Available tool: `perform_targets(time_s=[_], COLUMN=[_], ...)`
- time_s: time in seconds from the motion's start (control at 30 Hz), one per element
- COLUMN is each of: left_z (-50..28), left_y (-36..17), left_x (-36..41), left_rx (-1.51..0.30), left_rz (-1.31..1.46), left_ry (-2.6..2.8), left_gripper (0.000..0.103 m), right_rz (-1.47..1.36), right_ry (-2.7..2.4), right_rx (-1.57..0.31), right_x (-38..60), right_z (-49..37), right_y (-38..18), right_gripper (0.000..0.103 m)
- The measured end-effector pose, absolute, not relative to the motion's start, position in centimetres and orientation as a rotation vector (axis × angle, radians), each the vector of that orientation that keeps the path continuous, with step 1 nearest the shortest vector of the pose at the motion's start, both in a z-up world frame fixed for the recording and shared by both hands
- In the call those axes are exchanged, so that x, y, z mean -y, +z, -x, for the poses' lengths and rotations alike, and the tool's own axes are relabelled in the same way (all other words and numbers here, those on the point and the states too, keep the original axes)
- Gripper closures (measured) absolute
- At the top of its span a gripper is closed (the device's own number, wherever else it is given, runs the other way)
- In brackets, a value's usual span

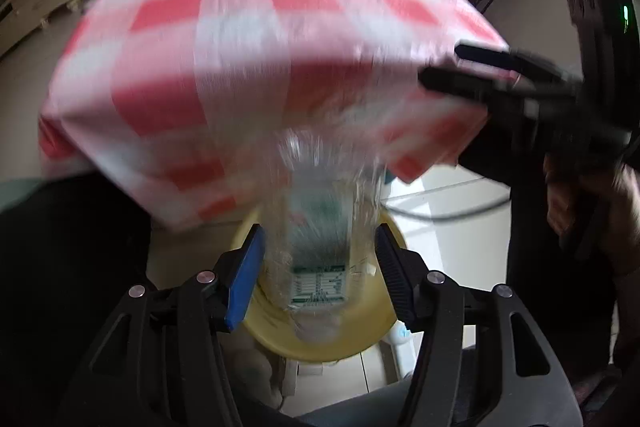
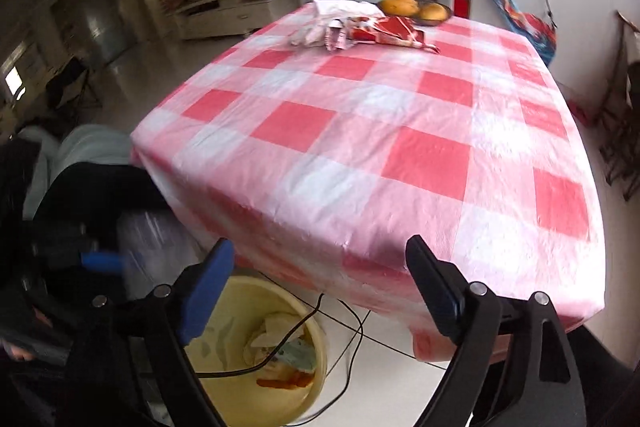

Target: Collect trash

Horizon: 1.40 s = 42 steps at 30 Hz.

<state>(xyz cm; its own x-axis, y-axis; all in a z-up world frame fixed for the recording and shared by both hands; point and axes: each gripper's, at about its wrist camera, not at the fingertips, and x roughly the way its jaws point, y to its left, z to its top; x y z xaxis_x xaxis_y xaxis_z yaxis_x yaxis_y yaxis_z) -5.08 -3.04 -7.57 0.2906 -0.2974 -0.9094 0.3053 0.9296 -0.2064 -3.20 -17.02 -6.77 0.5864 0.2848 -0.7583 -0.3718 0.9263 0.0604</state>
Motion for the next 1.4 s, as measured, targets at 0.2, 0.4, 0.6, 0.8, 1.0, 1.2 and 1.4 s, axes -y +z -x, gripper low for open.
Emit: perform_targets(time_s=[0.2, 0.4, 0.6, 0.8, 1.0, 1.2, 1.4], left_z=[4.8, 3.6, 2.7, 2.8, 2.6, 2.8, 2.7], left_y=[-5.0, -2.4, -3.7, -3.6, -3.8, -4.0, -4.1], left_x=[1.9, 0.3, -2.7, -3.5, -2.3, -0.8, -0.7], left_rx=[-1.034, -0.888, -0.839, -0.811, -0.813, -0.817, -0.822], left_rz=[-0.015, 0.031, 0.117, 0.181, 0.135, 0.057, 0.051], left_ry=[-0.277, -0.153, -0.038, -0.044, -0.053, -0.057, -0.055], left_gripper=[0.03, 0.016, 0.009, 0.007, 0.007, 0.007, 0.007], right_rz=[0.193, 0.195, 0.179, 0.133, 0.145, 0.13, 0.137], right_ry=[0.346, 0.307, 0.258, 0.215, 0.205, 0.175, 0.162], right_rx=[-0.835, -0.824, -0.808, -0.799, -0.836, -0.836, -0.845], right_x=[15.9, 15.4, 15.1, 15.1, 14.7, 15.2, 15.2], right_z=[3.9, 4.4, 4.8, 5.4, 5.7, 5.5, 5.5], right_y=[-6.9, -7.4, -7.7, -7.7, -8.6, -8.9, -9.2], right_gripper=[0.017, 0.016, 0.014, 0.014, 0.014, 0.013, 0.012])
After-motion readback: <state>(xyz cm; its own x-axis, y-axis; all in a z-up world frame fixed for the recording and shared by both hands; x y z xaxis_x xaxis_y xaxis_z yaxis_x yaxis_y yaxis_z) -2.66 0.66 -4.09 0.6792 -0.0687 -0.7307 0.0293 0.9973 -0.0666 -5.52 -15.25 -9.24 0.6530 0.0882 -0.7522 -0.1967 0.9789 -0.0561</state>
